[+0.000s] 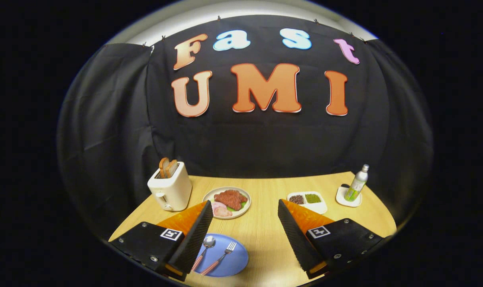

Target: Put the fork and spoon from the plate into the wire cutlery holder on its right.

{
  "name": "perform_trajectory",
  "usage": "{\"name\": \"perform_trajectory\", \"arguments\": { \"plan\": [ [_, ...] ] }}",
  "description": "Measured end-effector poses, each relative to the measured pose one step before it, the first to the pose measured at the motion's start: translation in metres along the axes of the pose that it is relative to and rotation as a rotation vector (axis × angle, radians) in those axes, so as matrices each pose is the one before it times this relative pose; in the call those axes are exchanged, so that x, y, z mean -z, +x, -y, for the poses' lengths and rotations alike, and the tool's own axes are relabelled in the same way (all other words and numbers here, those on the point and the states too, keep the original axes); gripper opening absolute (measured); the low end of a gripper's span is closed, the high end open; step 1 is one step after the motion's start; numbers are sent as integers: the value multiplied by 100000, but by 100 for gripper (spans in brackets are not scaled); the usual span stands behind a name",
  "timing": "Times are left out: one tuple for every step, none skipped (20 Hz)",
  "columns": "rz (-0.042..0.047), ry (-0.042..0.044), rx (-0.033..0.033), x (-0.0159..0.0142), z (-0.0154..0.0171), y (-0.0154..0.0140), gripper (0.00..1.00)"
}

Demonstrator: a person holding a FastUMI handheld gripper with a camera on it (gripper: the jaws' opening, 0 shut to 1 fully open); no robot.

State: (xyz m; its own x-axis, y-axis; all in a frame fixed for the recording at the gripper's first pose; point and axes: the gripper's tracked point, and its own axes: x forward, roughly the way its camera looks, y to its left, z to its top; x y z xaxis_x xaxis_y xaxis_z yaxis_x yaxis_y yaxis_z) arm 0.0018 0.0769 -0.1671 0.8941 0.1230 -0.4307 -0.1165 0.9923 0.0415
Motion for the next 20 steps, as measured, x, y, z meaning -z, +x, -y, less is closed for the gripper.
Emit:
{"name": "perform_trajectory", "arguments": {
  "plan": [
    [-2982, 165, -1055, 1127, -737, 269, 98],
    [-3065, 22, -706, 1082, -601, 375, 98],
    [-2931, -178, -516, 1076, -630, 554, 98],
    [-2962, -292, -137, 1111, -411, 380, 98],
    [-3303, -39, -23, 1269, -435, 511, 98],
    [-3923, -277, -709, 1165, -510, 490, 97],
    [-2894, -451, -120, 881, -432, 569, 97],
    [-3385, 113, 91, 967, -262, 679, 95],
    [-2594, 1087, -203, 795, -398, 534, 95],
    [-2405, 1606, 237, 765, -299, 605, 93],
    [-2809, 1358, 834, 1016, -145, 653, 92],
    [-2620, 967, 1182, 992, -62, 565, 90],
    [-2843, 336, 1334, 1174, 210, 625, 89],
    [-2885, 71, 1459, 1143, 15, 540, 86],
    [-2490, 156, 1510, 977, 18, 682, 85],
    [-2177, 630, 861, 926, 6, 365, 81],
    [-2223, 721, 685, 968, -6, 459, 80],
    [-1964, 667, 471, 892, 16, 294, 77],
    [-1471, 168, 512, 810, 89, 218, 76],
    [-1336, -132, 729, 714, 76, 314, 72]
  ]
}}
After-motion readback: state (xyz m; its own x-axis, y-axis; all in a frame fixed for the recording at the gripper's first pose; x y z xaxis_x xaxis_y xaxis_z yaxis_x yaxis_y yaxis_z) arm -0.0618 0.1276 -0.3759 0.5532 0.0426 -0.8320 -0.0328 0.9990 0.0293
